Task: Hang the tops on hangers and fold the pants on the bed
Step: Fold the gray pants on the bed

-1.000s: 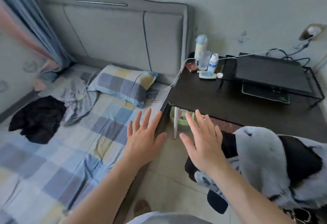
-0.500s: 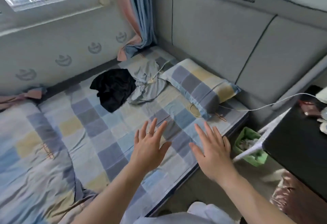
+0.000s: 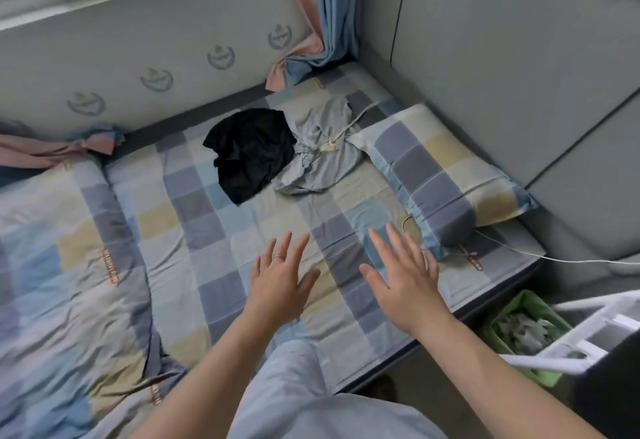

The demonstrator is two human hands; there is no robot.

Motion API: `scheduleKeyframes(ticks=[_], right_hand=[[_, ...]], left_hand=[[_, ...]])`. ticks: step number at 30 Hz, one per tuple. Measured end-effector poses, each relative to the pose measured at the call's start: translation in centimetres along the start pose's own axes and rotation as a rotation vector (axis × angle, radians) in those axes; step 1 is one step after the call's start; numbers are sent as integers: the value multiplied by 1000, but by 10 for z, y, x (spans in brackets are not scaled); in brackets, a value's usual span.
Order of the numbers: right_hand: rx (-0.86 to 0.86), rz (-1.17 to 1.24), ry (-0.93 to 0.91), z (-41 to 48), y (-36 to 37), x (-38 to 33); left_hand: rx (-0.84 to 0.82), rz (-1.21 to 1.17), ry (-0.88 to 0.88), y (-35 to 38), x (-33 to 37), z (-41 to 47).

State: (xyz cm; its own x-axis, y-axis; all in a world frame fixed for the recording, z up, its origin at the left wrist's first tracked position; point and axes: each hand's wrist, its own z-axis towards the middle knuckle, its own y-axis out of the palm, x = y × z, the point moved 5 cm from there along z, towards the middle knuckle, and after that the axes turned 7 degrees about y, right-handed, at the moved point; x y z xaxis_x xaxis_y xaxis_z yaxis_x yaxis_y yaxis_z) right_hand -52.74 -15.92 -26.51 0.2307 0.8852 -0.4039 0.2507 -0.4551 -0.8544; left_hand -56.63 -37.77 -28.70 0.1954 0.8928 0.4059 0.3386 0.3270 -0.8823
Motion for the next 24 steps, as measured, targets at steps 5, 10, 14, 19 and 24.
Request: scheduleKeyframes(ticks=[5, 10, 14, 19, 24], right_hand=[[1, -40, -6, 50, 11, 1], [-39, -69, 32, 127, 66, -9], [-108, -146, 77, 214, 123, -20], [-231, -206, 86, 311, 186, -37], [-256, -237, 37, 424, 258, -28]], left_hand=[[-14, -7, -1, 8, -31, 54], [-37, -14, -39, 40, -119, 126], [-105, -66, -64, 91, -204, 198], [-255, -46, -83, 156, -290, 271], [-262, 1, -27, 219, -337, 374]])
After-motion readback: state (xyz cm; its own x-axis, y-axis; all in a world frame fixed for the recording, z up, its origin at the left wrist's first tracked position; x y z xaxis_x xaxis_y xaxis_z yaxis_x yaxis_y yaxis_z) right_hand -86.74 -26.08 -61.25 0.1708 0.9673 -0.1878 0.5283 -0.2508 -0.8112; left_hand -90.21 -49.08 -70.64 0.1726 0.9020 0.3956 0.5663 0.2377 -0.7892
